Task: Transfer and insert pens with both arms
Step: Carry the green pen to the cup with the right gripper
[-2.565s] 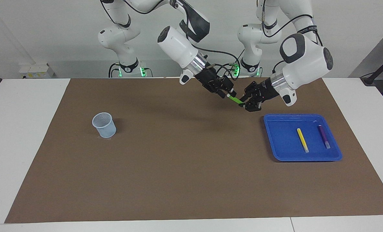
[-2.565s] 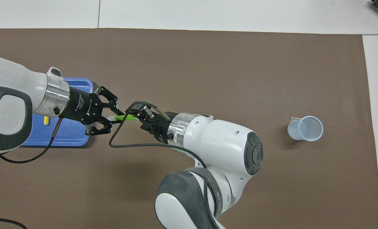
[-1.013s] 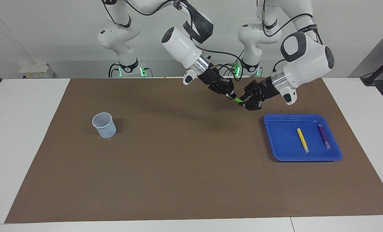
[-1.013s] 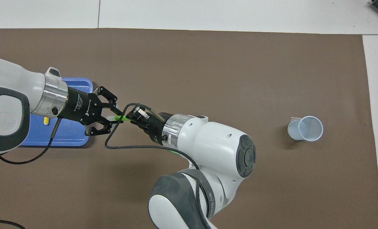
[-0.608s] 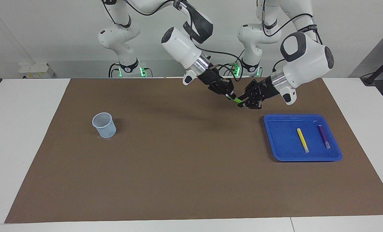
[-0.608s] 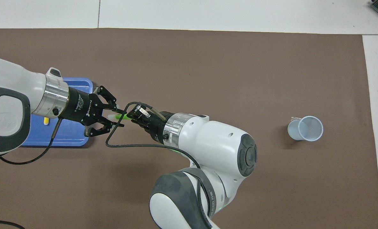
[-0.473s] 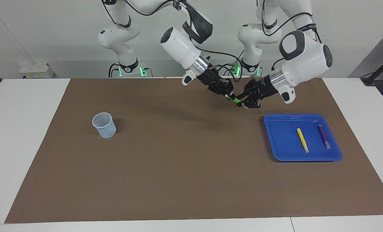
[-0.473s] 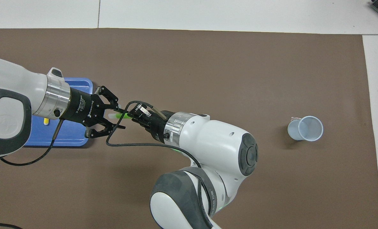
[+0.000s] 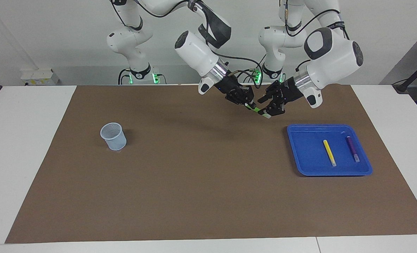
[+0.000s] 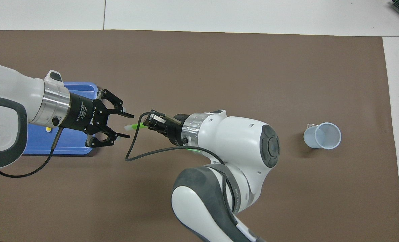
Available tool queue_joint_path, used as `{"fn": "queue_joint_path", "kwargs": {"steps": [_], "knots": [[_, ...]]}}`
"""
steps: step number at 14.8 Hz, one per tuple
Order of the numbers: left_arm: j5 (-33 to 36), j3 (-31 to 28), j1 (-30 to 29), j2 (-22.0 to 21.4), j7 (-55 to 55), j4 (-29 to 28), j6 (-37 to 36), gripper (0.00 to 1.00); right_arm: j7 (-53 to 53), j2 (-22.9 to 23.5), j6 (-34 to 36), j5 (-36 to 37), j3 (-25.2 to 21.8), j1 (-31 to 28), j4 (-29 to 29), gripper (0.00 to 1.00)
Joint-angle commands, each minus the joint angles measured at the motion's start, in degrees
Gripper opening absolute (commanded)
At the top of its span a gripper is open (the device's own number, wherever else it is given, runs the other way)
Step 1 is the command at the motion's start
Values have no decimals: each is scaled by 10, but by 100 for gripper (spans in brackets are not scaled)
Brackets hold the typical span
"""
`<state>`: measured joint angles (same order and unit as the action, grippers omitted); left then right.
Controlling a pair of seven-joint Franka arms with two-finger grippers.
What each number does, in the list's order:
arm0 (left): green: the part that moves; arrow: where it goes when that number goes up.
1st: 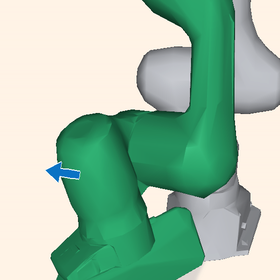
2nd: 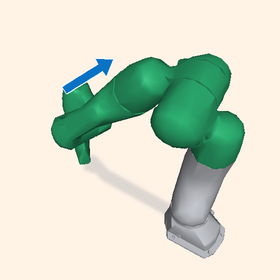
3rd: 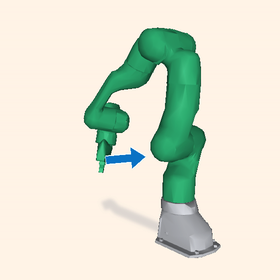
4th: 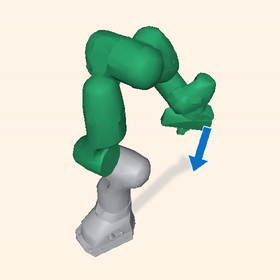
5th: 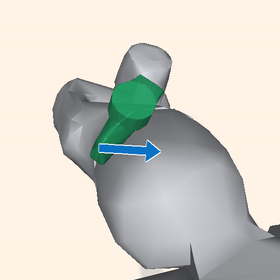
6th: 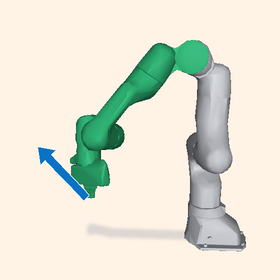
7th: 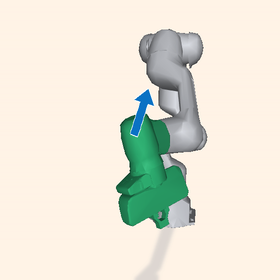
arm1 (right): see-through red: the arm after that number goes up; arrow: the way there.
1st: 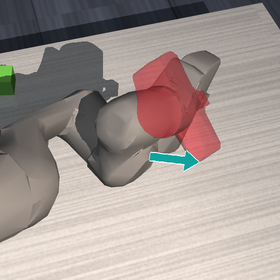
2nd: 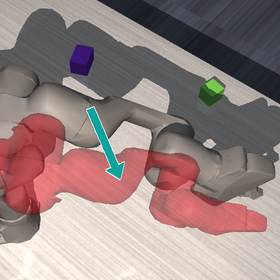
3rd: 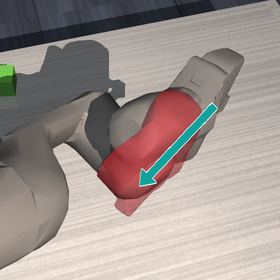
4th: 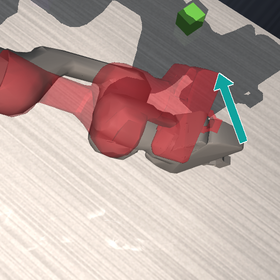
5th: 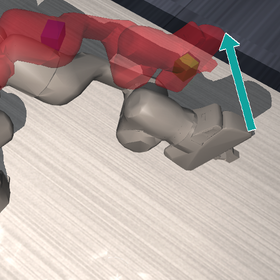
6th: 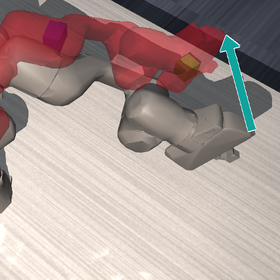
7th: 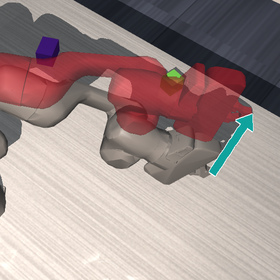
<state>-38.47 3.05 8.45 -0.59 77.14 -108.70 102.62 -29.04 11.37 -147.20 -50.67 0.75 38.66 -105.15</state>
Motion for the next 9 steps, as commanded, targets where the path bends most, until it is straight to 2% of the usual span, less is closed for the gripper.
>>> {"fn": "queue_joint_path", "kwargs": {"steps": [1, 5, 9], "knots": [[35, -5, 4, -19, -111, -22, -7, 50, 76, -10, 80, 19, 0, -46, 1, 0], [137, -6, 0, -20, -319, -25, -14, 50, 164, -31, 232, 167, 0, -130, 4, 0], [233, -8, -42, -18, -569, -24, -5, 50, 273, -79, 397, 314, 0, -210, 5, 0]]}}
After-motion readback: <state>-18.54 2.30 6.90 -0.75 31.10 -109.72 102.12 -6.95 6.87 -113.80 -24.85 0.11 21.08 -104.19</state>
